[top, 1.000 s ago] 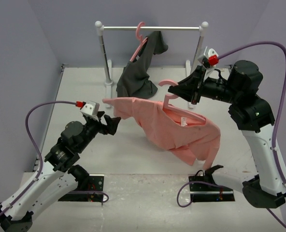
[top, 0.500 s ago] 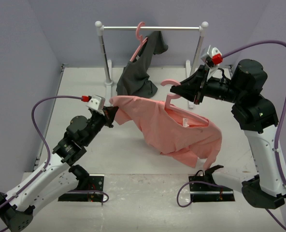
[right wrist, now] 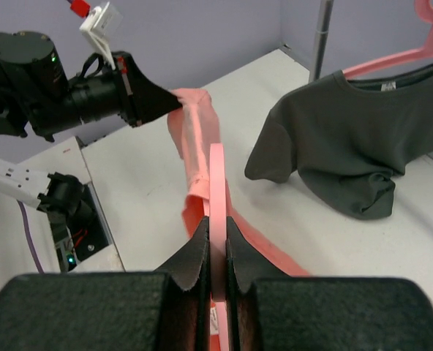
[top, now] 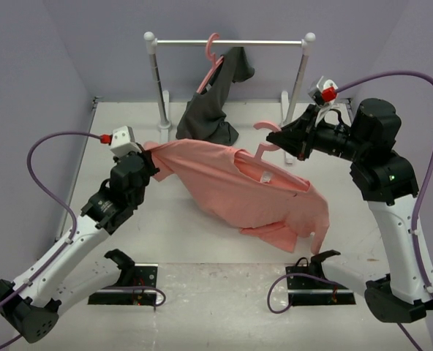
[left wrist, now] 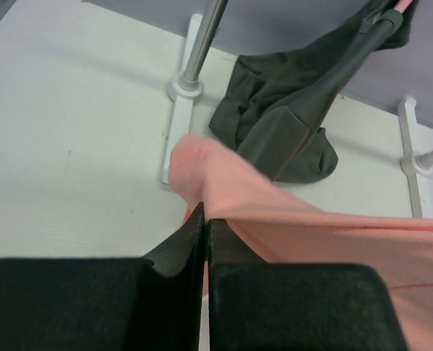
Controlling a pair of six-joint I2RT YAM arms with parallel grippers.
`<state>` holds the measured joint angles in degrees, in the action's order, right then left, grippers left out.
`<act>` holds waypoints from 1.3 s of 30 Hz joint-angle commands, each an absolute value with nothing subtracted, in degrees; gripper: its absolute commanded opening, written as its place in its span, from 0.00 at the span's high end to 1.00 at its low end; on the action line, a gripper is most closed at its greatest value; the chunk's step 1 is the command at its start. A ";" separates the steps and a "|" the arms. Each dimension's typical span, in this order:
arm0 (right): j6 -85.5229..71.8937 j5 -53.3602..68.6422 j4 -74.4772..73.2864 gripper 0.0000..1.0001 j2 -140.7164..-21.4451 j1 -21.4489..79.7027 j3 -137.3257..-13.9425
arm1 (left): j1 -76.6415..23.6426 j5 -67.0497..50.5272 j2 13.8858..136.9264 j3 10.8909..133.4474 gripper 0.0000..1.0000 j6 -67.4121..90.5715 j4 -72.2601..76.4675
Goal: Place the t-shirt on the hanger
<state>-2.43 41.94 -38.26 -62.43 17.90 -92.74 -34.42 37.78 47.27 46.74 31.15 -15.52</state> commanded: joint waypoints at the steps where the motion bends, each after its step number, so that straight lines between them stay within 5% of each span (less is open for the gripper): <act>1: -1.12 42.30 -35.77 1.00 -59.05 16.18 -88.93 | -31.04 42.87 50.89 50.78 1.00 37.47 -20.13; 27: 2.33 47.32 -27.56 1.00 -54.20 14.41 -70.25 | -12.04 20.31 51.50 50.35 1.00 37.34 -16.83; 29: 1.74 47.55 -27.25 1.00 -54.51 14.41 -70.93 | -12.04 15.41 51.59 50.80 0.77 34.91 -16.17; 30: 1.13 47.83 -27.00 1.00 -54.98 14.41 -71.58 | -12.04 13.59 51.52 51.40 0.58 33.17 -15.96; 31: 0.41 48.25 -26.60 1.00 -55.66 14.41 -72.39 | -12.04 9.74 51.32 52.29 0.23 30.61 -15.65; 32: 0.37 48.17 -26.87 1.00 -56.43 14.41 -73.27 | -12.04 6.43 50.57 52.71 0.11 29.37 -15.13; 34: 0.44 47.53 -28.65 1.00 -58.66 14.41 -75.79 | -12.04 -1.44 47.54 54.63 0.00 23.90 -11.77; 39: 0.79 50.48 -31.46 1.00 -63.14 16.22 -80.74 | -12.81 -45.47 48.92 60.62 0.04 22.80 2.61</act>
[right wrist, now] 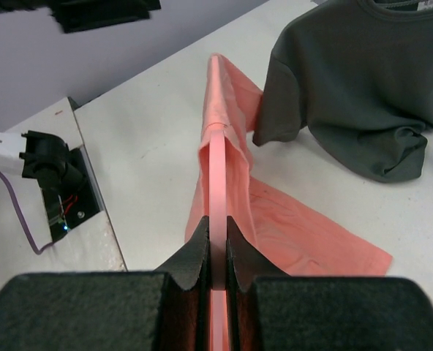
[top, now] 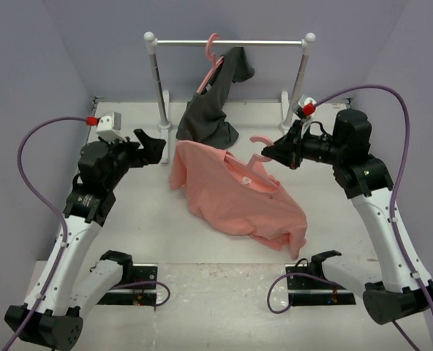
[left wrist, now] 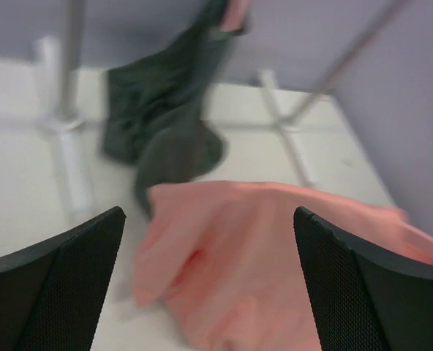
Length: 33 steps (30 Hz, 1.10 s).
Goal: Place the t-shirt on the hanger
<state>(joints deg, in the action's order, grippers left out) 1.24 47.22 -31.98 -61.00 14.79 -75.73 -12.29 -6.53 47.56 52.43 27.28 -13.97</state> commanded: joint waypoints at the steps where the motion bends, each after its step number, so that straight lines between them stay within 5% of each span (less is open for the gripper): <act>1: 1.13 51.54 -31.21 1.00 -63.19 17.01 -81.11 | -13.92 -46.13 51.31 62.41 0.06 22.77 3.73; 2: 1.65 53.44 -30.36 1.00 -63.53 18.56 -81.79 | -18.09 -53.44 55.53 65.09 0.08 22.26 4.28; 10: 4.30 61.96 -30.83 1.00 -66.43 21.11 -87.99 | -33.24 -57.74 67.88 72.13 0.39 14.20 0.27; 12: 4.48 61.97 -31.54 1.00 -66.88 21.95 -89.18 | -34.43 -58.00 68.63 72.33 0.47 14.49 1.12; 19: 5.17 61.00 -32.58 1.00 -68.12 24.43 -90.35 | -36.92 -60.99 71.92 71.80 0.49 19.45 8.91; 29: 3.99 62.40 -31.31 1.00 -68.34 24.79 -91.27 | -37.09 -61.32 77.42 70.98 0.96 21.14 8.84; 33: 4.64 61.65 -31.82 1.00 -67.89 24.79 -90.94 | -37.09 -60.84 77.73 71.27 1.00 21.01 8.95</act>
<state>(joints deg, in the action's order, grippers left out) 4.57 59.16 -34.67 -69.00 24.10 -87.96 -36.84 -61.30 77.14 70.28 20.40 7.87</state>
